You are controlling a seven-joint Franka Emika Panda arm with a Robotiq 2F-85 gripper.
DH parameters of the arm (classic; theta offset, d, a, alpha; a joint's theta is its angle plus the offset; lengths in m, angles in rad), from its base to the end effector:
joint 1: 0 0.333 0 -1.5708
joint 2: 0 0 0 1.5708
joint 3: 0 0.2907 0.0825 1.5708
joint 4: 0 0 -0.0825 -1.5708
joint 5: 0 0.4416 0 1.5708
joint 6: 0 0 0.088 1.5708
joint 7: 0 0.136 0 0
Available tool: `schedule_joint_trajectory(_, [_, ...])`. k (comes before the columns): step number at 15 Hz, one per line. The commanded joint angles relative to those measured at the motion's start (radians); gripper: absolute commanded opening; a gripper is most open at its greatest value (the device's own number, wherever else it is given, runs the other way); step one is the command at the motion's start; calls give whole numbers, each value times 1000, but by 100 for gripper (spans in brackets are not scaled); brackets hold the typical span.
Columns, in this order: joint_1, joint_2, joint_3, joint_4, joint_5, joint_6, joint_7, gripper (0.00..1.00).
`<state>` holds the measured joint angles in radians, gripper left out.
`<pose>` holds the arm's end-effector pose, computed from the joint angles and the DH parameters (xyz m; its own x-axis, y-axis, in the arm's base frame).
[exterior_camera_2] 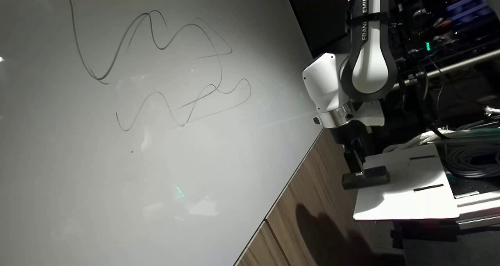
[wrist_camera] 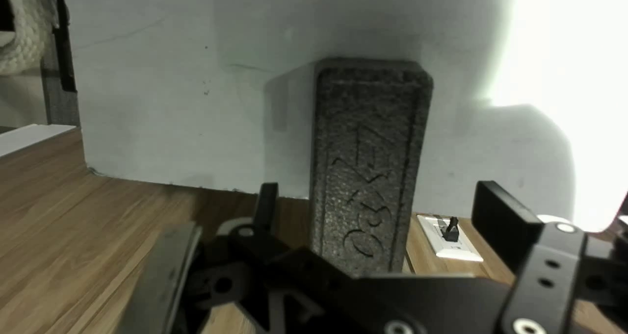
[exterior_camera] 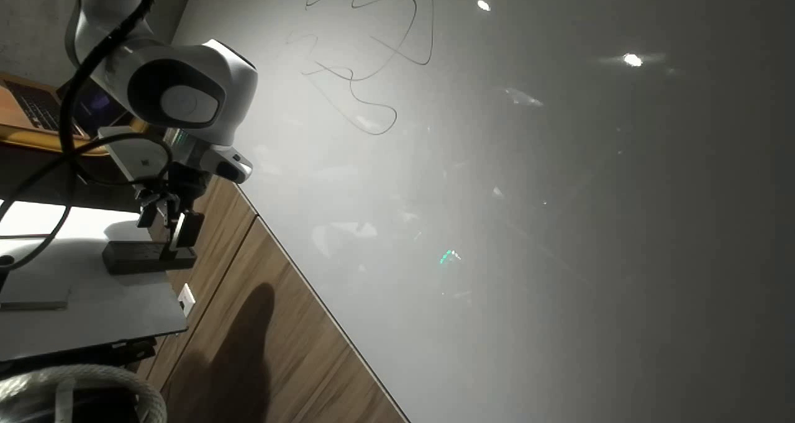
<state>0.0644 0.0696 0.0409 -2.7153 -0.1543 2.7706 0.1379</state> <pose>0.4168 0.0497 0.0949 0.9938 0.1110 -0.0105 0.1114 -0.9924 0.0528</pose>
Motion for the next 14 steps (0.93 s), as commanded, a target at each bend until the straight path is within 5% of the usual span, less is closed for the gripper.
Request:
schedule_joint_trajectory(1, [0,-27,-4,-34,3,14,9,100])
schedule_joint_trajectory(14, [13,-4,5,-28,-10,10,24,98])
